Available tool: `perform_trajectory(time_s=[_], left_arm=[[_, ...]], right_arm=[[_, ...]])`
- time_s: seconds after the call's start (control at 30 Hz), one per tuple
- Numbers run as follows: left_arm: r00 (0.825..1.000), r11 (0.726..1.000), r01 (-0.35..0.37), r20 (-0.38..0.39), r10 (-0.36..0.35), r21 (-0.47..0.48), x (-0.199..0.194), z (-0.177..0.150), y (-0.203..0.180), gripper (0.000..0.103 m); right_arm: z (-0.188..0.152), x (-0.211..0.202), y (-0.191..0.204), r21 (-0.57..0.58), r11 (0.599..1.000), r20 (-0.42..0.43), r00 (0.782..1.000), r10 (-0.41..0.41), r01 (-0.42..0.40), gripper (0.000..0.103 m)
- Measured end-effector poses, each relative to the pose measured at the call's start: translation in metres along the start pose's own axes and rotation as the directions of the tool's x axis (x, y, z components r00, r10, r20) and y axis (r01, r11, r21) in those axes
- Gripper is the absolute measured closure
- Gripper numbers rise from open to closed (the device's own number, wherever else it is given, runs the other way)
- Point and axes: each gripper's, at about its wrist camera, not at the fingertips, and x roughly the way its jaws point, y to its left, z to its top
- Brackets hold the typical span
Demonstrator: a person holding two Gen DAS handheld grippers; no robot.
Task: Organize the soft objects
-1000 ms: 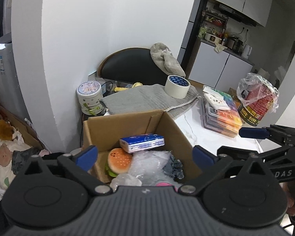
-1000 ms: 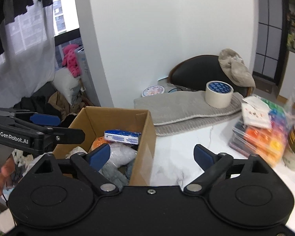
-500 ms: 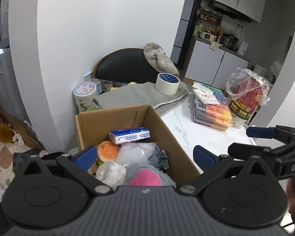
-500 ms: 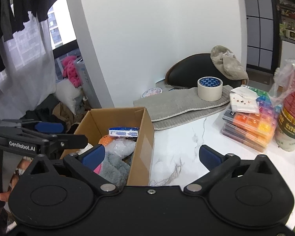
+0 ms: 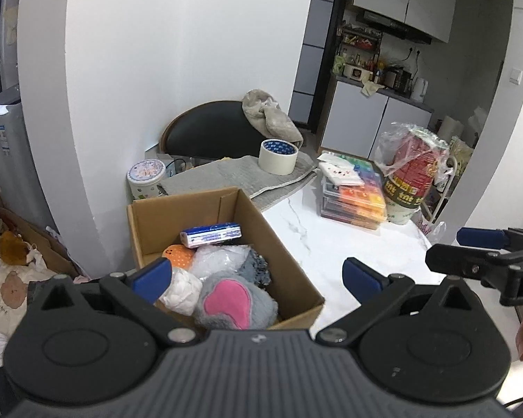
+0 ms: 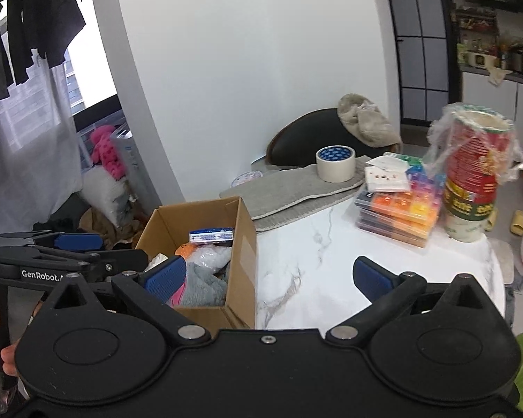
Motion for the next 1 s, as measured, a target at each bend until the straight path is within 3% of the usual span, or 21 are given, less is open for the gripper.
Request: perform_trajectory(time_s=[0.13,1.0], left_arm=[[1.000,0.999,-0.011,0.017,0.011,0.031,-0.012,-0.008,-0.008,0.000],[0.997,1.000,0.006,0.078,-0.007,0.012,-0.074,-0.061,-0.004,0.000]], right_arm=[[-0.007,-0.016,0.004,0.011,1.000,0.018,1.000,-0.015,0.015,0.000],[-0.054,-0.080,0.041,0.019,0.998,0.083,0.994,-0.065,0.064,0.000]])
